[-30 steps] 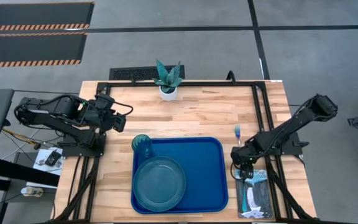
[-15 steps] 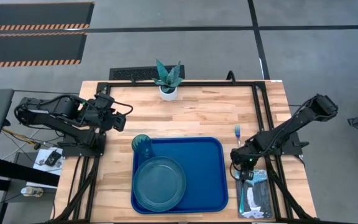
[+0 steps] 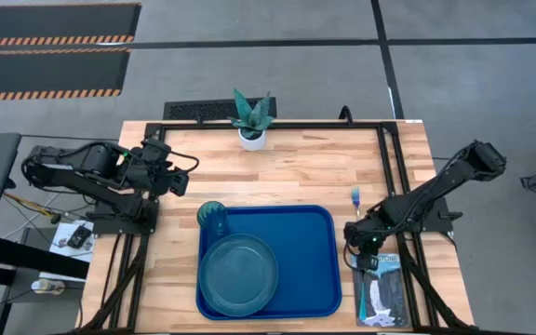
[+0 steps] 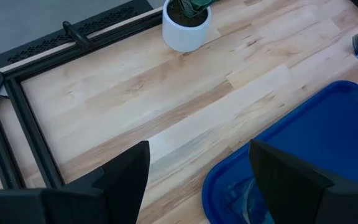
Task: Pick and place plate/cup/fork/spoon on tray
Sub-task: Put the blue spoon on the blue tray to the right of the blue plate
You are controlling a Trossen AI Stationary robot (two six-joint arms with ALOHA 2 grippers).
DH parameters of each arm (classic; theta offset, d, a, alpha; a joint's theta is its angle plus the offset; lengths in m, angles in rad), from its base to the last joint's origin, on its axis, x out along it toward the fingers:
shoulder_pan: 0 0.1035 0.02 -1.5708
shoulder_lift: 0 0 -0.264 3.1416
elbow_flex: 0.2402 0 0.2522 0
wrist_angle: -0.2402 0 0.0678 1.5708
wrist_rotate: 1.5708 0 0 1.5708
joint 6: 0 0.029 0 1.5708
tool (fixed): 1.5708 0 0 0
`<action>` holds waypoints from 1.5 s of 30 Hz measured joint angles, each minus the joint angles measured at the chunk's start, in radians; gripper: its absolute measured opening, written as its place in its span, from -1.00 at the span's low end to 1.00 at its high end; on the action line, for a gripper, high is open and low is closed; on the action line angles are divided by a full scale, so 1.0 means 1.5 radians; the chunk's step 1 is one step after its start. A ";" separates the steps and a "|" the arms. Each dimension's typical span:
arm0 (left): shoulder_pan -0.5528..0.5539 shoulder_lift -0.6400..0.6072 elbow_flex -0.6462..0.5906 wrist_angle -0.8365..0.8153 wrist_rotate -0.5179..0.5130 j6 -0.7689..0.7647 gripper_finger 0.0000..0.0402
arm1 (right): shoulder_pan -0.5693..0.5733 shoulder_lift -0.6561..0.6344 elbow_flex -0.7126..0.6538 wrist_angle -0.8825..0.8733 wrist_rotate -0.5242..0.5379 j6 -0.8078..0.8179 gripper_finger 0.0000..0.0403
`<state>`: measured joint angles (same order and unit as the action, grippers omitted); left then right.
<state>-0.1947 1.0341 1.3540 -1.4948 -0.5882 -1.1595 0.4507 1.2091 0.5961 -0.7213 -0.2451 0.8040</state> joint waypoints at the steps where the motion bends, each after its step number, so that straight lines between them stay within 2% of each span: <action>1: 0.000 0.000 0.000 0.000 0.000 0.000 0.30 | 0.000 0.000 0.004 -0.003 0.000 -0.001 -0.98; 9: 0.000 0.000 0.000 0.000 -0.001 0.015 0.30 | 0.000 -0.006 0.044 -0.047 -0.017 -0.006 -0.99; 19: 0.000 0.000 0.000 0.000 -0.003 0.026 0.30 | -0.002 -0.084 0.104 -0.077 -0.022 0.027 -1.00; 28: 0.000 0.000 0.000 0.000 -0.005 0.026 0.30 | -0.042 -0.098 0.155 -0.069 -0.027 0.004 -1.00; 36: 0.000 0.000 0.000 0.000 -0.005 0.026 0.30 | -0.137 -0.044 0.201 -0.011 -0.048 -0.099 -1.00; 45: 0.000 0.000 0.000 0.000 -0.002 0.026 0.30 | -0.240 0.089 0.253 0.022 -0.126 -0.265 -1.00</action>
<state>-0.1951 1.0340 1.3540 -1.4949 -0.5907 -1.1210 0.0909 1.3425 0.9753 -0.6883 -0.4340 0.4063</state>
